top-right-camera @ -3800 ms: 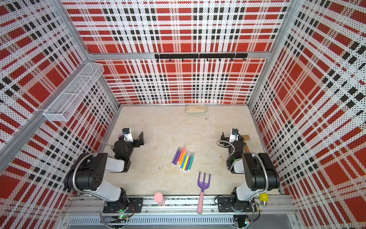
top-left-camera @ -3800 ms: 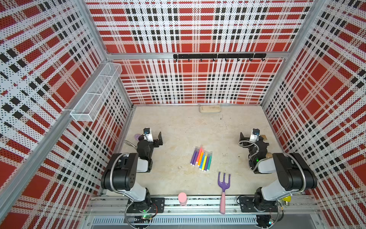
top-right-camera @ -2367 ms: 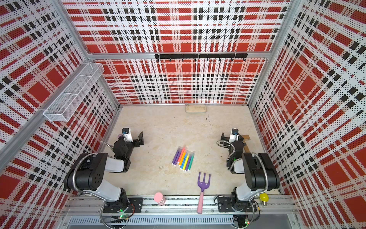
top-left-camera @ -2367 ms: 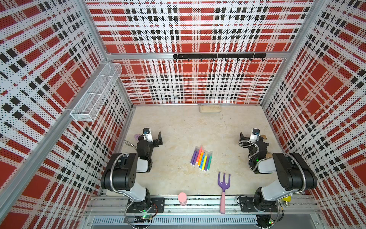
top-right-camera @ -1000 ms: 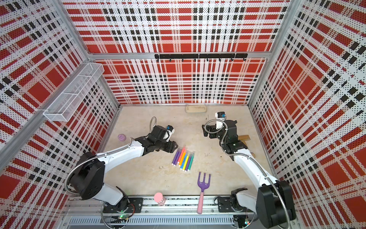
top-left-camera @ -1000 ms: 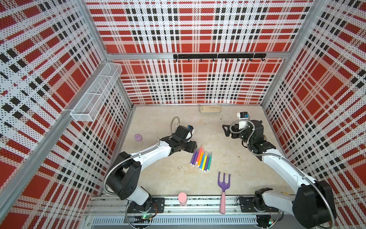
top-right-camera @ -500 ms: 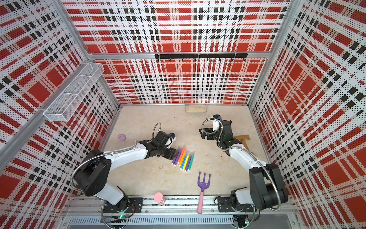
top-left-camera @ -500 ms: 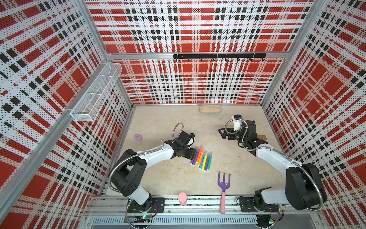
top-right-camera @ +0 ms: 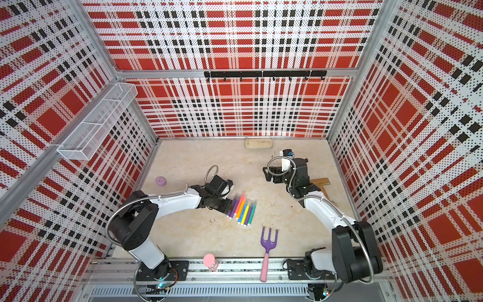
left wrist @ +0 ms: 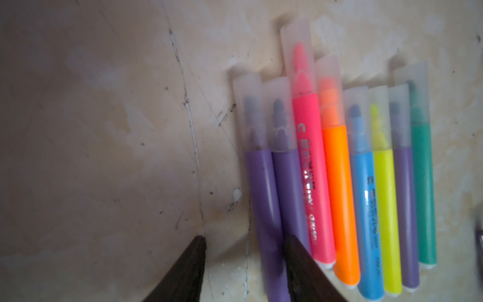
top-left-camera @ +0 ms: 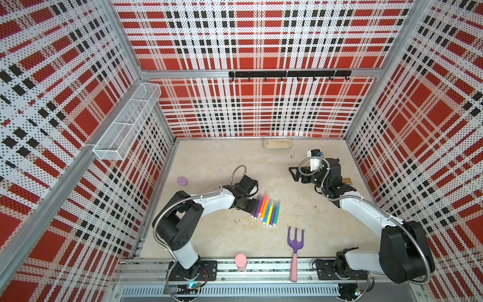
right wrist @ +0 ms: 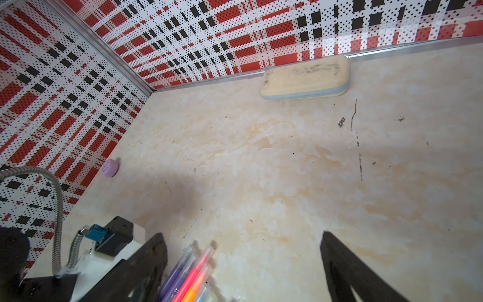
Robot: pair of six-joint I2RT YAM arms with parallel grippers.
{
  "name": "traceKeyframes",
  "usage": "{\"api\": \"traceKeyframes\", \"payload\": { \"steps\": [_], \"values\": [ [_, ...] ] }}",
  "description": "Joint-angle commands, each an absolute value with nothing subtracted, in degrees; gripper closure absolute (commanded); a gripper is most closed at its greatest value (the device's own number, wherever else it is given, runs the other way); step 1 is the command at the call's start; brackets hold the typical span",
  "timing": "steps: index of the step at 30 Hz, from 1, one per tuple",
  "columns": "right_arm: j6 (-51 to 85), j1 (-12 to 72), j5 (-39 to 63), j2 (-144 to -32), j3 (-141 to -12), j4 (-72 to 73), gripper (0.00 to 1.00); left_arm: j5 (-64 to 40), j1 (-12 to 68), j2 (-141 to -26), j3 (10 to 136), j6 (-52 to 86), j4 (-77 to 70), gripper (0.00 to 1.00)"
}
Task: Remove pen caps from pens
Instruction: Pick up the pen from the center of the table.
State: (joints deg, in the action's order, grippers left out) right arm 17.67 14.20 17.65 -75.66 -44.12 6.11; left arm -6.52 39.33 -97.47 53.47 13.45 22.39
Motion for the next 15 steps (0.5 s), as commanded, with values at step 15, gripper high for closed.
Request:
{"api": "traceKeyframes", "payload": {
  "steps": [15],
  "values": [
    [19.5, 14.3, 17.5, -74.6, -43.0, 9.1, 0.04, -4.1, 40.8, -101.9, 56.6, 13.3, 26.7, 0.68]
  ]
}}
